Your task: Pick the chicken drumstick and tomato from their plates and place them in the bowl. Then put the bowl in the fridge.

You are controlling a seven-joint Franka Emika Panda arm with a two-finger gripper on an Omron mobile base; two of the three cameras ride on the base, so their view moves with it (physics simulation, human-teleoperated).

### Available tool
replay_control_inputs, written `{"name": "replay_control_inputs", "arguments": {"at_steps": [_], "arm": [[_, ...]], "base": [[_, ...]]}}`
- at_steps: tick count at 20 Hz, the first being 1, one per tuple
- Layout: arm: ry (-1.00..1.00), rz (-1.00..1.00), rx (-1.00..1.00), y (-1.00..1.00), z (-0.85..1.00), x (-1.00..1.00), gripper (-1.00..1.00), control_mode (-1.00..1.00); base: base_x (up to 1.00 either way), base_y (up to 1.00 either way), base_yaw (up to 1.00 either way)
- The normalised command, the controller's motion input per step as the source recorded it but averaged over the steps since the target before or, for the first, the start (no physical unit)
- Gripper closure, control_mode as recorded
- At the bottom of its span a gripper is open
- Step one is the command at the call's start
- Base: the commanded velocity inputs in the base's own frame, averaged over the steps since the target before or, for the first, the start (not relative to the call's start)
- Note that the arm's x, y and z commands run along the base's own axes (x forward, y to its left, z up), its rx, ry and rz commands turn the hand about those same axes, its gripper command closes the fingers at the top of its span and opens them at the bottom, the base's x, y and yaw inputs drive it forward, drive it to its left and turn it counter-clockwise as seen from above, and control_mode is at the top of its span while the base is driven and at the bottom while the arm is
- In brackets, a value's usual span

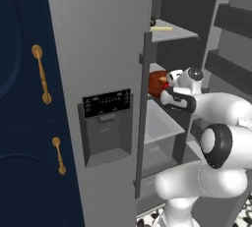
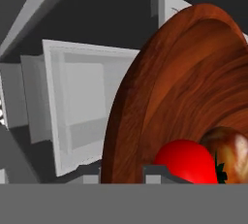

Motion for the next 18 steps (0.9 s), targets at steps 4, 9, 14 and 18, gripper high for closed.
{"name": "replay_control_inputs", "arguments": {"at_steps": [4,9,14,18], "arm": [[0.01,0.02,0.01,0.0,0.0,0.71,1.0,-1.0],[0.09,0.03,0.04,0.0,-0.02,0.35,1.0,-1.0],[0.08,0.05,0.03,0.0,-0.01,0.22,1.0,-1.0],[0.02,0.07,0.0,0.01,0.0,0.38,1.0,-1.0]], "base": [[0.0,0.0,0.0],[0.0,0.0,0.0],[0.0,0.0,0.0],[0.0,0.0,0.0]]}}
